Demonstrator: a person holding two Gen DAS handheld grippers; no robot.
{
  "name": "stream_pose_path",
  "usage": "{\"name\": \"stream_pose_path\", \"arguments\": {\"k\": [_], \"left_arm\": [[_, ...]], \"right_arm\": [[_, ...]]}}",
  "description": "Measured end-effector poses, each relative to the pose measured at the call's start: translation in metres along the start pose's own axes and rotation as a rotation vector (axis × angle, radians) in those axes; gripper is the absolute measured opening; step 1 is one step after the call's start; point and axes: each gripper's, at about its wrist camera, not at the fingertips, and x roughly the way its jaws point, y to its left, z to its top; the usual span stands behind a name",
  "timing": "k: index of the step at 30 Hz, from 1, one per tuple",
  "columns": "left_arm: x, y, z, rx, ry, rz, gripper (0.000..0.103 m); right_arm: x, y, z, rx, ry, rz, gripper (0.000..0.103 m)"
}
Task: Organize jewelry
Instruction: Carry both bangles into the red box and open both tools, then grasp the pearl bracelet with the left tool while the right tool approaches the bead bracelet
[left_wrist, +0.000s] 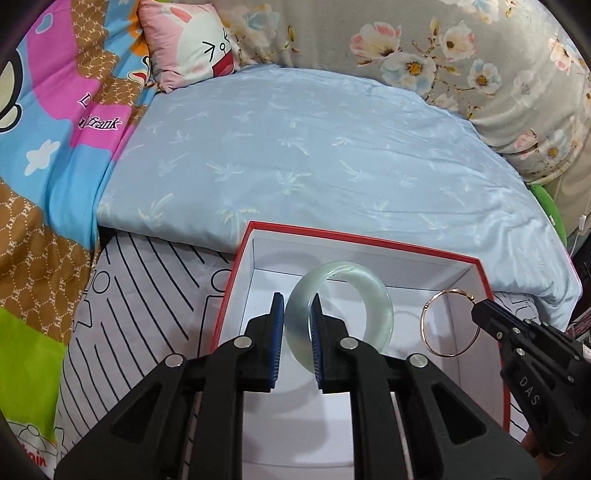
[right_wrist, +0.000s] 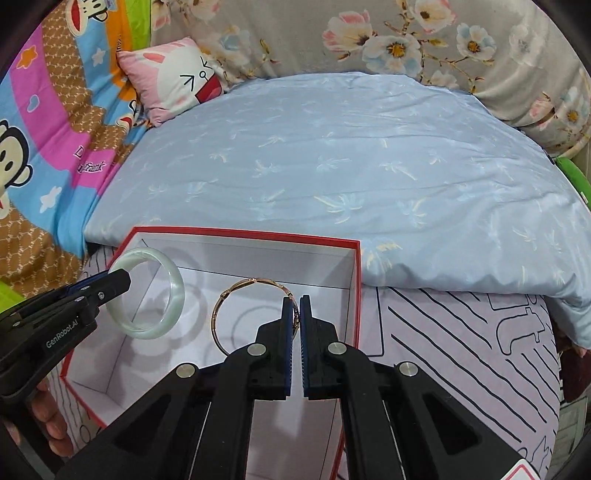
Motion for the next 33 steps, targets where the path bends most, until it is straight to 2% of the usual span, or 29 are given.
{"name": "stream_pose_path", "arguments": {"k": [4,8,10,11,13,16,18,19,22,25,28,31,33], "left_arm": [[0.01,-0.001,0.002,0.004,0.017,0.009,0.013],[0.017,-0.001,0.005,-0.009,0.026,0.002,0.023],[0.011,0.001,0.007,-0.023,-0.016,0.031,0.025],[0.006,0.002,0.009,-0.019,-0.027,0.038,0.034],[-0.008,0.005,0.011,-0.023,-0.053,0.04,0.043],[-0.034,0.007,0.007,-0.002,-0.097,0.051,0.043],[-0.052,0.008,-0.002,0.011,-0.113,0.058,0.049],[-0.059,0.009,-0.008,0.014,-0.114,0.062,0.055],[-0.081,0.013,-0.031,0.031,-0.112,0.068,0.057],[-0.104,0.019,-0.058,0.027,-0.113,0.063,0.057],[-0.121,0.024,-0.09,0.019,-0.082,0.056,0.059],[-0.132,0.028,-0.124,-0.013,-0.04,0.046,0.069],[-0.134,0.029,-0.148,-0.042,0.012,0.03,0.07]], "right_arm": [[0.008,0.001,0.004,-0.006,0.01,-0.007,0.004],[0.01,-0.001,0.007,-0.006,0.003,-0.028,0.009],[0.007,-0.004,0.007,-0.001,-0.001,-0.034,0.017],[0.003,-0.006,0.006,0.002,-0.008,-0.036,0.02],[-0.01,-0.007,0.001,-0.001,-0.028,-0.043,0.027],[-0.034,-0.009,-0.011,-0.003,-0.047,-0.033,0.028],[-0.051,-0.01,-0.022,-0.001,-0.056,-0.027,0.029],[-0.062,-0.01,-0.029,-0.008,-0.063,-0.029,0.031],[-0.092,-0.01,-0.053,-0.013,-0.088,-0.043,0.037],[-0.115,-0.009,-0.077,-0.015,-0.097,-0.055,0.037],[-0.133,-0.009,-0.104,-0.014,-0.096,-0.078,0.039],[-0.145,-0.012,-0.135,0.013,-0.07,-0.061,0.04],[-0.149,-0.013,-0.156,0.011,-0.044,-0.069,0.04]]}}
